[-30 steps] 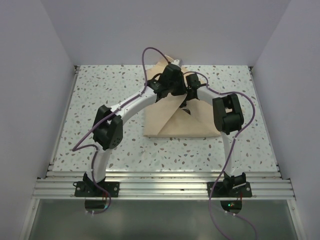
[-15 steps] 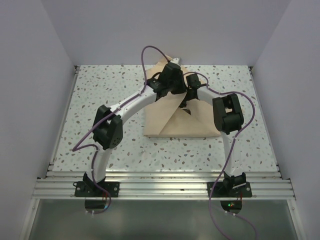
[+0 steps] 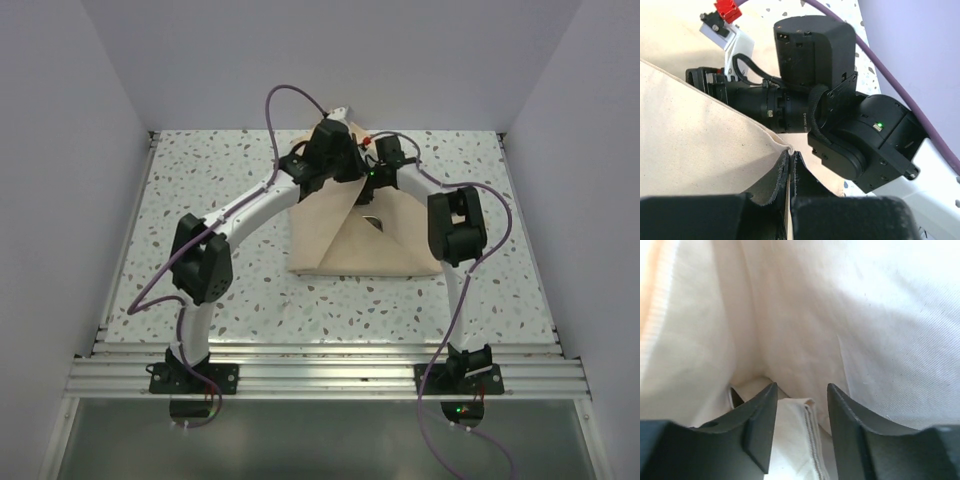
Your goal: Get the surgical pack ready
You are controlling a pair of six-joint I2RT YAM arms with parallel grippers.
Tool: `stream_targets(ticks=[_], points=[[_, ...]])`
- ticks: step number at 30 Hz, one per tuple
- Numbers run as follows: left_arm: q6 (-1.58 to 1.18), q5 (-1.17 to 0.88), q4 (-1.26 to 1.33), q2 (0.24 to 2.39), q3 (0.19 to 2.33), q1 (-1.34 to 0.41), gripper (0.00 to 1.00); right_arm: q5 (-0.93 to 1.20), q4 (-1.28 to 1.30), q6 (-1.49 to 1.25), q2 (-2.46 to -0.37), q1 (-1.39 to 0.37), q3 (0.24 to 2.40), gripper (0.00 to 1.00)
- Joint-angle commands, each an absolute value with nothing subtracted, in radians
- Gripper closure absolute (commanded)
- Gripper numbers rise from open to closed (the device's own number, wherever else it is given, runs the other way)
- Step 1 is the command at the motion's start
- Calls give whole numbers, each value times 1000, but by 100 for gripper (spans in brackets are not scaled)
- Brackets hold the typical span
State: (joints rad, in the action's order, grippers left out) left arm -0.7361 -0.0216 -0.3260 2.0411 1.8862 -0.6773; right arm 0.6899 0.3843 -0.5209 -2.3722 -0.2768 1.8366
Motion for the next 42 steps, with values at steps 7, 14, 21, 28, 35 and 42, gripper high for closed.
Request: stream_targets(ticks=[7, 14, 21, 28, 35, 42], points=[[-712, -41, -198, 1991, 1844, -678, 100, 615, 443, -587, -2339, -192, 1960, 30], [-724, -66, -150, 2031, 1818, -683, 100, 441, 503, -600, -2188, -107, 1873, 31], [-747, -94, -100, 2117, 1821, -707, 100, 362, 517, -591, -2024, -35, 1695, 30], [-755, -113, -48, 2198, 1806, -723, 100, 332, 549, -586, -1887, 61, 1577, 33], [-745, -129, 28, 2282, 1805, -723, 100, 221, 692, -548, -1781, 97, 1491, 34], [-730, -132, 52, 2307, 1790, -723, 100, 69, 804, -549, -1736, 161, 1453, 37]])
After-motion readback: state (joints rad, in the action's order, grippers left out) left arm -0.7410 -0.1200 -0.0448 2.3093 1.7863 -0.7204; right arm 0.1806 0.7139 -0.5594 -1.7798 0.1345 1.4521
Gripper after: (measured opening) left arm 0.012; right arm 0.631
